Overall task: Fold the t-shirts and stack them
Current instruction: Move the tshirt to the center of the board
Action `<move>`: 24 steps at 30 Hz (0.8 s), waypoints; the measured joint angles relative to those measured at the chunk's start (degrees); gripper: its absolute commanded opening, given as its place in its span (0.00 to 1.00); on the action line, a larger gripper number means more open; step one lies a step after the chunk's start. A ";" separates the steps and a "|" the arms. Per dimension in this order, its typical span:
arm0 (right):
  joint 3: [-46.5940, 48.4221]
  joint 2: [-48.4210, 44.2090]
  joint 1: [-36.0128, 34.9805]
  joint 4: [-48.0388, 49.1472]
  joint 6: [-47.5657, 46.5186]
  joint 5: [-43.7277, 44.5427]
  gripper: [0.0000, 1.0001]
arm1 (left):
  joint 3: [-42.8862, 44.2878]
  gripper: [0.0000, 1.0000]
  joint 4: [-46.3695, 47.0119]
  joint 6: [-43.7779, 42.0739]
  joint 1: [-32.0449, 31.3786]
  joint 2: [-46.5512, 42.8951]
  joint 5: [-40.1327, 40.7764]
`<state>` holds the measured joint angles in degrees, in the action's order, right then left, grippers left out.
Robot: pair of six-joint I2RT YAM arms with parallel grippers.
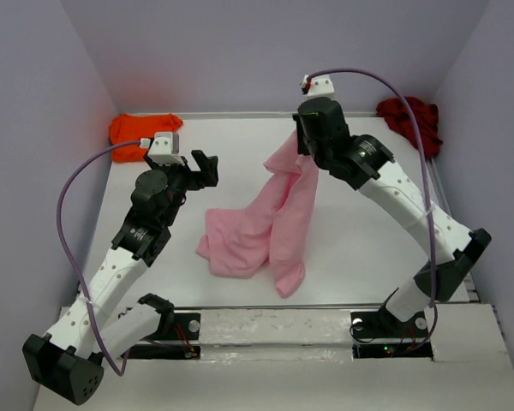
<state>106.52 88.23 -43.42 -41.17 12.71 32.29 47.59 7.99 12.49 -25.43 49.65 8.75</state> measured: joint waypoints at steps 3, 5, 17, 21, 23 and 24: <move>-0.87 5.27 0.00 -0.42 -1.22 7.26 0.00 | 0.00 0.99 -0.04 0.00 -0.02 0.00 0.48; -0.87 7.34 0.00 -0.42 -2.12 10.38 0.00 | 0.00 0.99 -0.11 -0.02 -0.02 0.00 0.94; 17.68 22.12 -5.42 0.83 -2.75 -0.35 0.00 | 0.02 0.99 -2.51 -0.26 -0.02 0.00 7.43; 29.29 31.21 -11.06 -0.13 -3.54 -6.05 0.00 | 0.02 0.99 -2.80 -0.35 -0.02 -0.83 10.32; 34.03 34.21 -13.75 -1.01 -3.85 -8.48 0.00 | 0.02 0.99 -2.82 -0.37 -0.02 -1.60 11.69; 35.63 34.82 -15.02 -1.49 -3.93 -9.20 0.00 | 0.02 0.99 -2.82 -0.37 -0.02 -2.19 12.48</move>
<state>142.15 123.04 -58.43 -42.65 8.78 23.09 47.62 5.17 12.12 -25.45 47.46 21.23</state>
